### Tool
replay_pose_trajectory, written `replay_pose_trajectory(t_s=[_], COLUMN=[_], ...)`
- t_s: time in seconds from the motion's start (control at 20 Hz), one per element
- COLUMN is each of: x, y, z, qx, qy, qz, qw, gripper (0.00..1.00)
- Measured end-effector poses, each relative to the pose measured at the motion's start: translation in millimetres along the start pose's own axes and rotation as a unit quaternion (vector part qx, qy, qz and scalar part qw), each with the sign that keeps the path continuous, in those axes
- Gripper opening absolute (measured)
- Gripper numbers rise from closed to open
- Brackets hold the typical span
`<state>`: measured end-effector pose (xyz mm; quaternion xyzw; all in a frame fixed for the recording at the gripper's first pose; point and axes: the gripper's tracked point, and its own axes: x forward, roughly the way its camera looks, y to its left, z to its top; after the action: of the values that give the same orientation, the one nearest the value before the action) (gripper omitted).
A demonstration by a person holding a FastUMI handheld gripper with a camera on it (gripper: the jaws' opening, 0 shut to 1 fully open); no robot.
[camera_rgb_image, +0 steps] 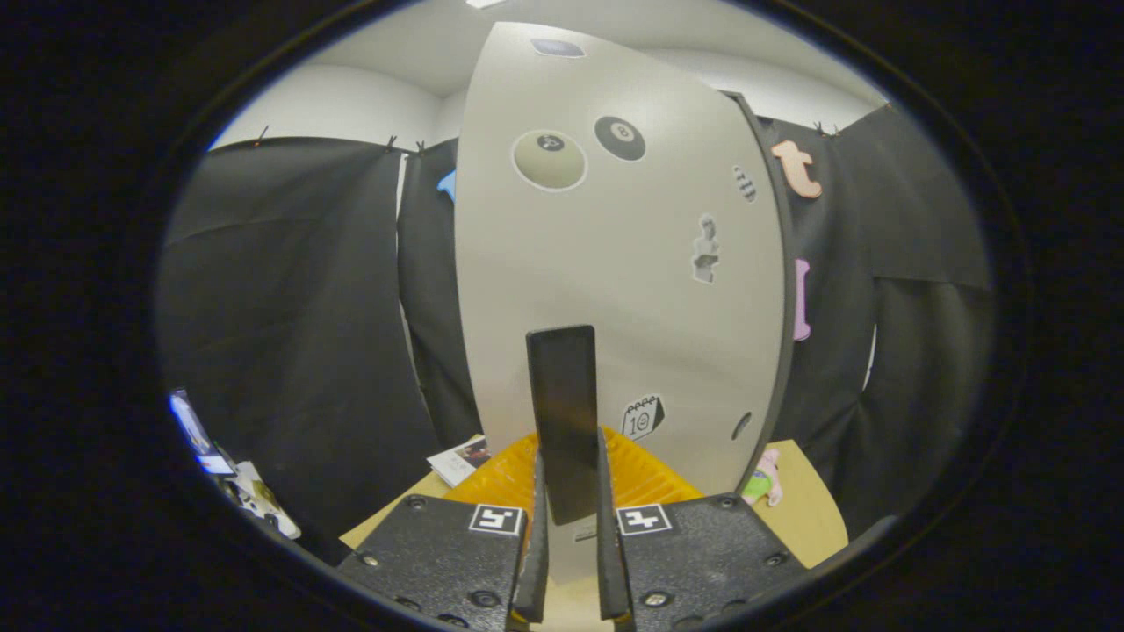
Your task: Open the shoe cabinet door, grab the shoes and put them into the shoe cabinet, then close the shoe cabinet door.
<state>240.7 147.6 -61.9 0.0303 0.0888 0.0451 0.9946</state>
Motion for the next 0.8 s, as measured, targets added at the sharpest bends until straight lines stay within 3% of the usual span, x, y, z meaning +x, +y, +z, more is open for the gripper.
replay_pose_trajectory(t_s=[0.4, 0.8], x=[-35, -45], y=[-52, -76], z=[-1, -3], qx=[-0.015, -0.020], qy=[-0.008, 0.003], qz=[-0.050, -0.034], qw=[0.999, 0.999], gripper=[0.16, 0.06])
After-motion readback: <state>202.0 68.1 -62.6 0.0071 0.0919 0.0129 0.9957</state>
